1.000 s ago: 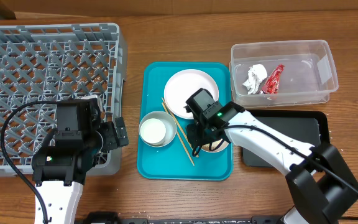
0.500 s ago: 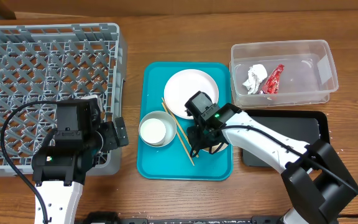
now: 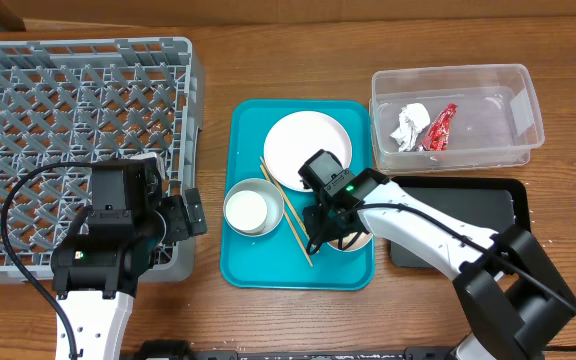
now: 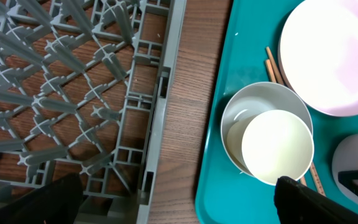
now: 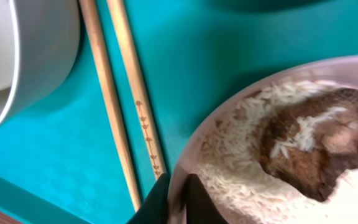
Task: Sort waste into correct bins and load items into the dishwasher
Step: 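Grasp the rim of the pink bowl with rice using the right gripper, then tip the pink bowl over the black tray to dump rice and scraps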
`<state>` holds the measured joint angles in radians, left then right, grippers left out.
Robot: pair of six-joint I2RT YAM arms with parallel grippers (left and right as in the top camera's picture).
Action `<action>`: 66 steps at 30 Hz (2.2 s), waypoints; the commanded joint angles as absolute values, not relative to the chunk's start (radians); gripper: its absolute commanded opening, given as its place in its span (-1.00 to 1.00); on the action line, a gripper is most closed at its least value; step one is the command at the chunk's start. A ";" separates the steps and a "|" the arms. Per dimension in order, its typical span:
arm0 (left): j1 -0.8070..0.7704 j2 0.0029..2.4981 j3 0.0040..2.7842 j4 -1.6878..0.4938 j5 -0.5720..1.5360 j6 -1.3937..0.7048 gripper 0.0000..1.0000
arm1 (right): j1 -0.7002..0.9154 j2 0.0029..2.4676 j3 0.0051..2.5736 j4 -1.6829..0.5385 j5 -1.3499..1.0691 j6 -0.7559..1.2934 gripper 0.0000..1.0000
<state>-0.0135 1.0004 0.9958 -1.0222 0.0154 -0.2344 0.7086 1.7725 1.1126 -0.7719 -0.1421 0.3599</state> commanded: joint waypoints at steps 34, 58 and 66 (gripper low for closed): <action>-0.020 1.002 1.018 -1.021 0.027 -0.249 0.99 | -0.038 1.484 1.116 -0.951 -0.802 0.226 -0.92; -0.020 1.002 1.018 -1.024 0.038 -0.248 0.99 | -0.431 1.600 0.836 -0.719 -1.569 0.201 -0.92; -0.020 1.002 1.018 -1.024 0.038 -0.248 1.00 | -0.559 1.600 0.836 -0.749 -1.570 0.214 -0.92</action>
